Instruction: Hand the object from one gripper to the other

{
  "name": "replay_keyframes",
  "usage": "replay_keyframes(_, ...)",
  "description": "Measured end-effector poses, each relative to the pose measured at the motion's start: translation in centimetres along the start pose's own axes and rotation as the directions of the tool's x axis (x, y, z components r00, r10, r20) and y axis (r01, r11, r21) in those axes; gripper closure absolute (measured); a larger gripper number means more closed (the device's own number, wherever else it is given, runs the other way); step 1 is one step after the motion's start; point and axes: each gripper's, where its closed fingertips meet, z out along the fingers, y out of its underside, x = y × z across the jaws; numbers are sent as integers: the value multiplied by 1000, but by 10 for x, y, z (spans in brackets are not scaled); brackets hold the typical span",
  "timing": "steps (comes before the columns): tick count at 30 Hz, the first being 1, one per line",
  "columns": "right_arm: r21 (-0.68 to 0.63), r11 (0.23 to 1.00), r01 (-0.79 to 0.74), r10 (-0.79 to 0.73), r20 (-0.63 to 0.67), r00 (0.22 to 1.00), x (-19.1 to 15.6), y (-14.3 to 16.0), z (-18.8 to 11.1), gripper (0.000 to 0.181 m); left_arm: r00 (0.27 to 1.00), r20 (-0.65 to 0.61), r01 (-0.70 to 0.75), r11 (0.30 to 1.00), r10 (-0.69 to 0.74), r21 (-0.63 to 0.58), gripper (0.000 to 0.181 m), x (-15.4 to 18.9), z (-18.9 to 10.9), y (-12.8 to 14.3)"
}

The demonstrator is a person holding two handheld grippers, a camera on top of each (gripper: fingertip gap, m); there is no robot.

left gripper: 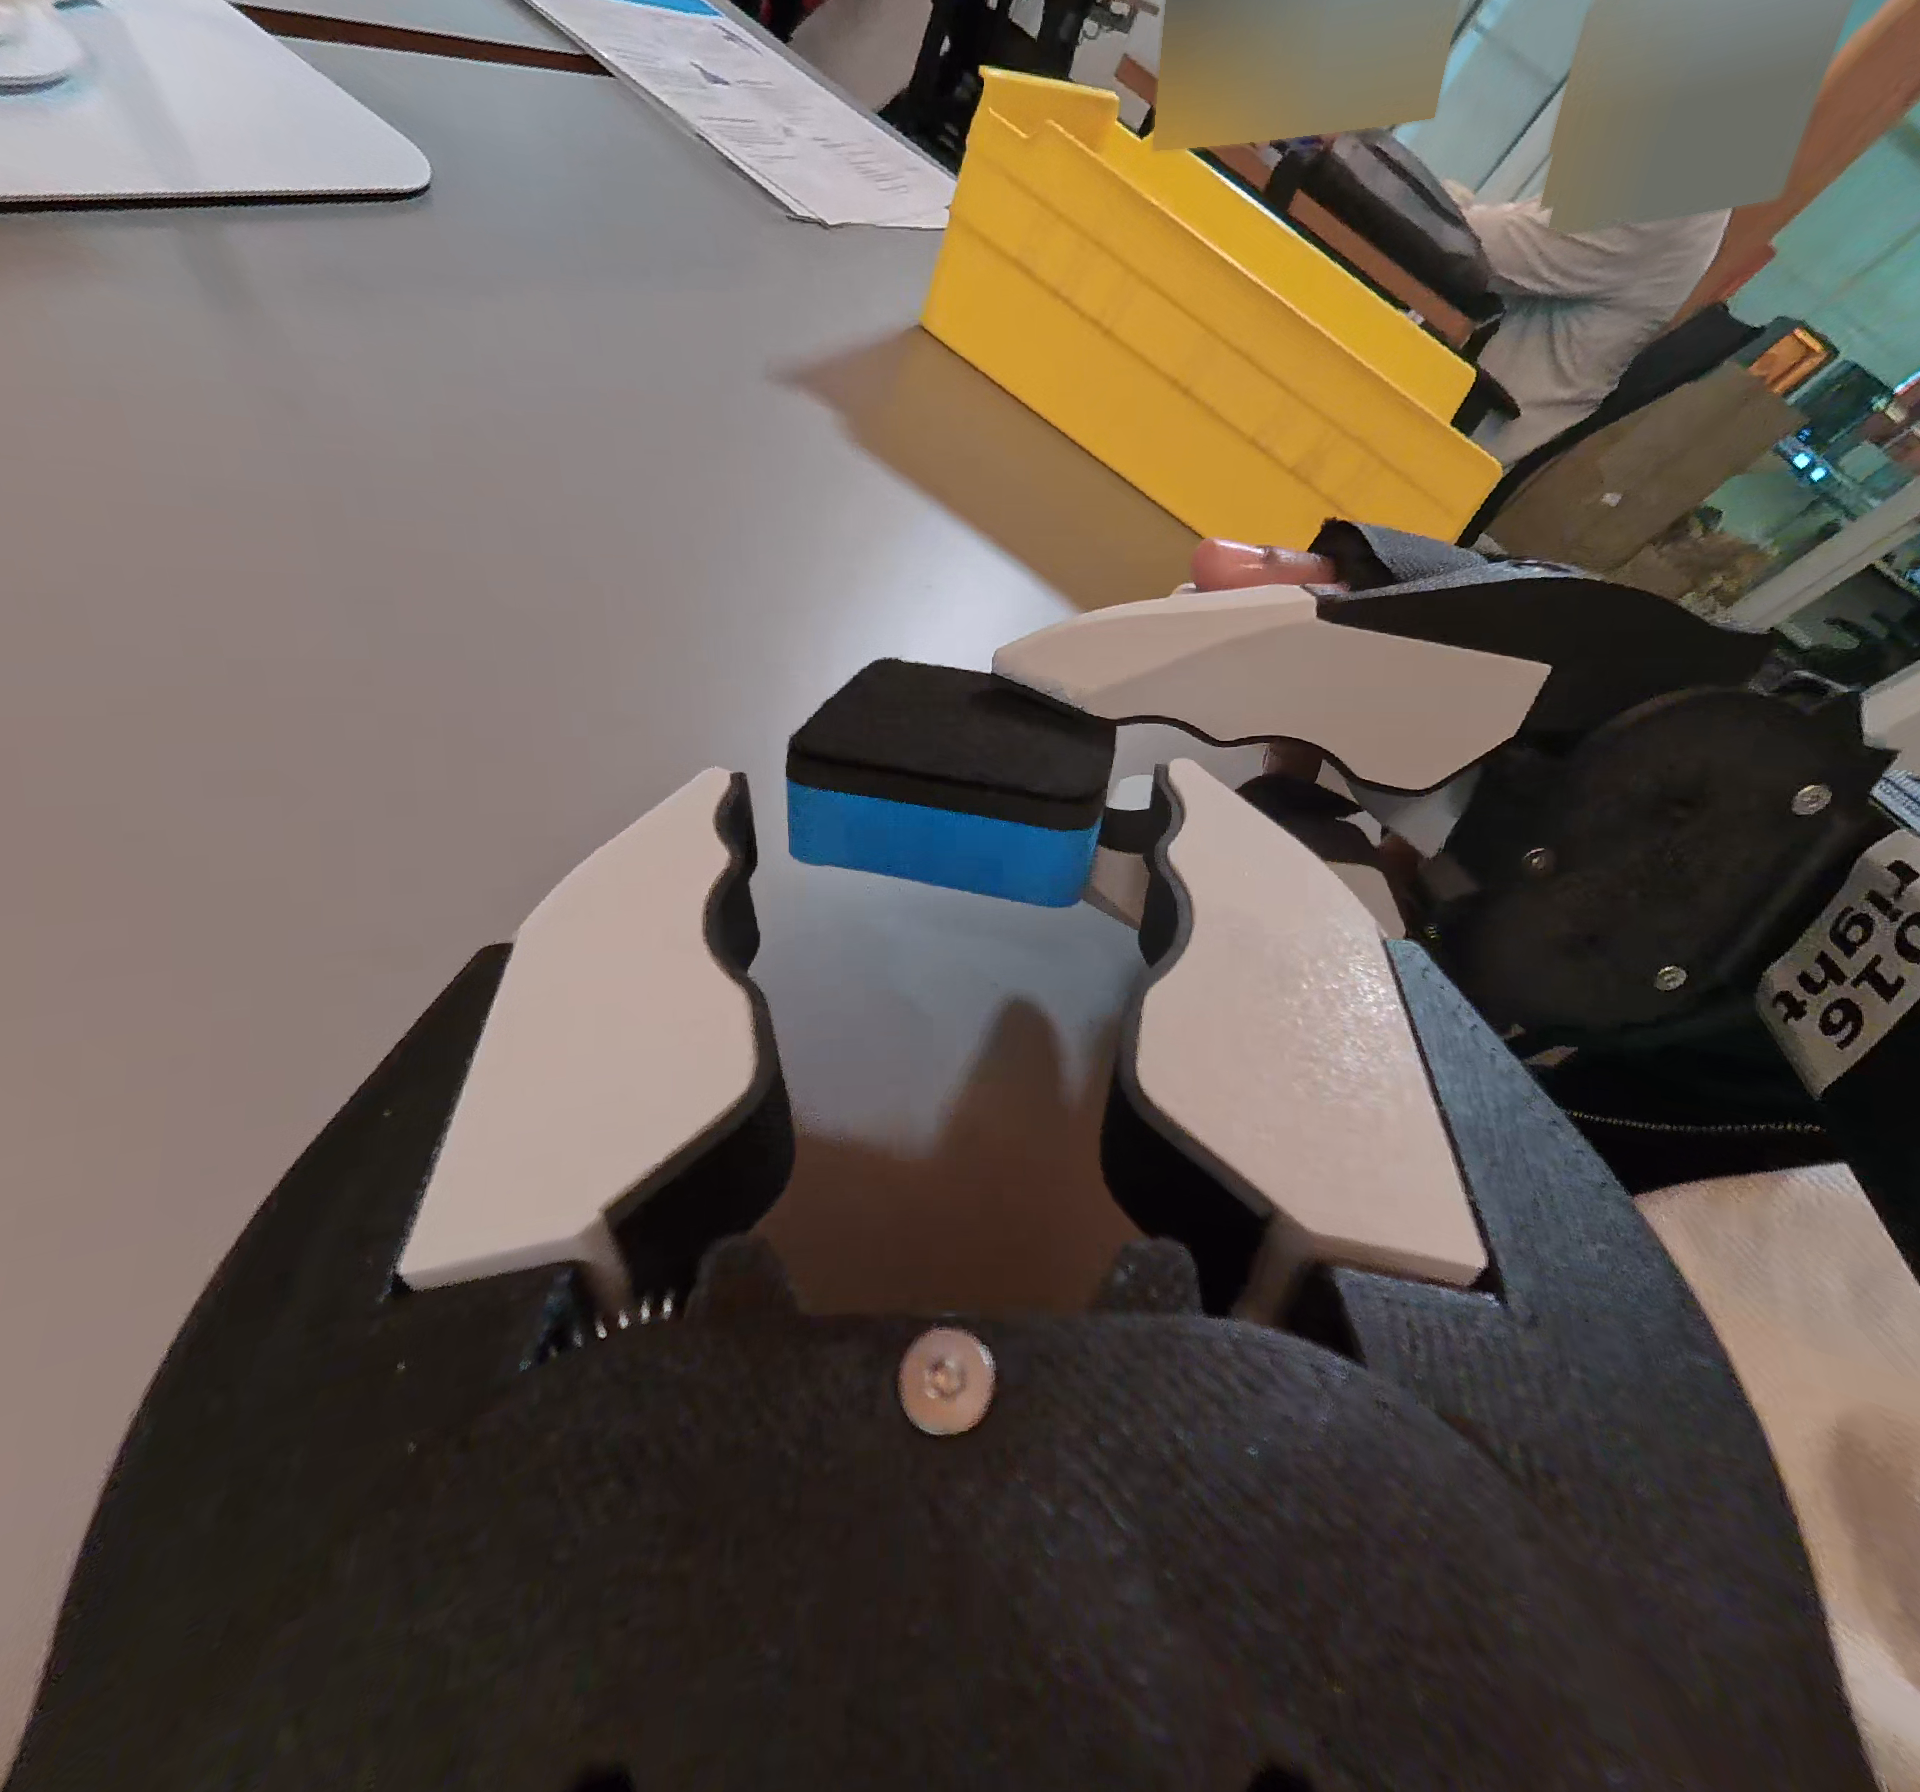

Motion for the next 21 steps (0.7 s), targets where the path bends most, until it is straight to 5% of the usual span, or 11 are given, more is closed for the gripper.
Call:
replay_keyframes(9, 29, 1000, 4, -4, -8, 1000, -1, -5, -2, 157, 996, 30, -83, 996, 84, -39, 120, 1, 2, 3)
replay_keyframes(12, 45, 999, -31, 33, -46, 998, 6, -5, -1, 130, 991, 50, -122, 992, 123, -15, 120, 0, -1, -1)
replay_keyframes(17, 74, 961, -266, 267, -4, 964, 17, 6, 1, 104, 973, 82, -221, 971, 214, 90, 120, -2, -12, -18)
replay_keyframes(21, 101, 838, -537, 530, 89, 843, 27, 18, 3, 92, 953, 83, -301, 940, 291, 160, 120, 0, -19, -29)
